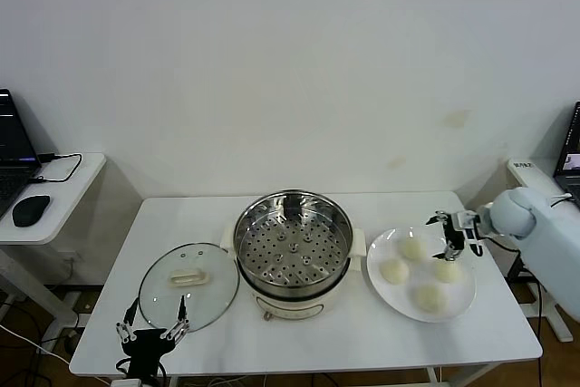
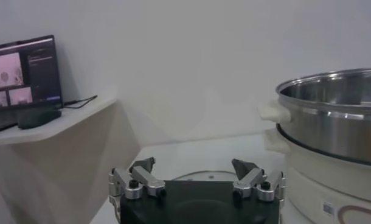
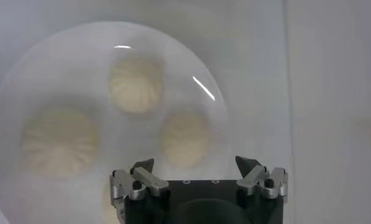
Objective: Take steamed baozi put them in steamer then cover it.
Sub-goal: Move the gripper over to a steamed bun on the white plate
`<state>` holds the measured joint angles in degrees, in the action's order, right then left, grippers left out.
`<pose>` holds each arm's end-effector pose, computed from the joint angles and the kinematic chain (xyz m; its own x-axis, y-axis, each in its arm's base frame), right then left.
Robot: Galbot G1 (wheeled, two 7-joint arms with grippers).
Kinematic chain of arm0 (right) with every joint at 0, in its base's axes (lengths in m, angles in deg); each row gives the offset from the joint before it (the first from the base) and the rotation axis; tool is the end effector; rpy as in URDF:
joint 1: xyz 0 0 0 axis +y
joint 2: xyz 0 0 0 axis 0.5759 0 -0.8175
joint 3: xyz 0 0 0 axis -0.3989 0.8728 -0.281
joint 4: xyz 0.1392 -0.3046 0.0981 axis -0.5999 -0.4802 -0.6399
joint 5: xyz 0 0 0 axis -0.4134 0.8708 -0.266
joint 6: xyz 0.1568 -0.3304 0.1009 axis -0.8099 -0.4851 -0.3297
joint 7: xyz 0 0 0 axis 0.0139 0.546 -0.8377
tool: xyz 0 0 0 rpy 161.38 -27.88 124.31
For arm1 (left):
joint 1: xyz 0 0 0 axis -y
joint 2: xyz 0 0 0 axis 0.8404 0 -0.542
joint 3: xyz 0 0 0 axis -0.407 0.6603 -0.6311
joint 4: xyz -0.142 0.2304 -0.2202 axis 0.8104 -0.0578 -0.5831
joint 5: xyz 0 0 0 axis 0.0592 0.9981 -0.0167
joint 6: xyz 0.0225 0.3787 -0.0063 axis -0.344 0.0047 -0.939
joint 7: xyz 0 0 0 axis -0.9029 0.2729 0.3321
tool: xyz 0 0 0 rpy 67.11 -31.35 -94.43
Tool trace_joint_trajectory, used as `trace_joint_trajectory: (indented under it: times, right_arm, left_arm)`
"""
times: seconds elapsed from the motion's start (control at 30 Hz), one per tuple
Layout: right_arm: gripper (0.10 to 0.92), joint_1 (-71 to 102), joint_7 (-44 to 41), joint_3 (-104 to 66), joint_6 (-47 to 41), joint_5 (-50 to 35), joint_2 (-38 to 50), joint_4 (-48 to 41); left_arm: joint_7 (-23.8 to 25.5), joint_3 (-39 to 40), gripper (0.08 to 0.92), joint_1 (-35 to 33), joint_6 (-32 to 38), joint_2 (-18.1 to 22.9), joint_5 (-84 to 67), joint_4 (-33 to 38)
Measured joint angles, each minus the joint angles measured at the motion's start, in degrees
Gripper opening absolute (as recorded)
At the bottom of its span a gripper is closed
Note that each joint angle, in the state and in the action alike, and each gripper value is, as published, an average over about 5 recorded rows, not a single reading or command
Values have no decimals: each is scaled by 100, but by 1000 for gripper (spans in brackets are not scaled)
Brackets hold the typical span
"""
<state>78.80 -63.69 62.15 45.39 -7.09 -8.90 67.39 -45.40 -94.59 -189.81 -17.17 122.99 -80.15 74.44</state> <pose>0.5276 -0.2265 -0.2072 -0.3771 -0.1996 0.9044 -0.9172 -0.0552 -0.3946 0.1427 0.0376 -0.3082 -0.9662 -0.1608 0.2013 -0.1269 0.9770 0.1716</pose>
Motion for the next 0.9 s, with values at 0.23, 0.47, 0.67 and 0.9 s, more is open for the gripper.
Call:
trace_joint_trajectory:
  times: [0.23, 0.47, 0.67, 0.9]
  right_arm:
    - [823, -317, -85, 500, 86, 99, -371, -468]
    - [823, -469, -79, 709, 120, 243, -688, -864]
    - [821, -559, -55, 807, 139, 412, -903, -1164]
    - [763, -590, -80, 870, 138, 574, -1026, -1350]
  left_arm:
    - [9, -67, 823, 8, 1, -36, -13, 6]
    - [17, -121, 823, 27, 2, -58, -29, -9]
    - [21, -160, 823, 37, 11, -53, -34, -48]
    - [22, -180, 823, 41, 17, -41, -36, -54]
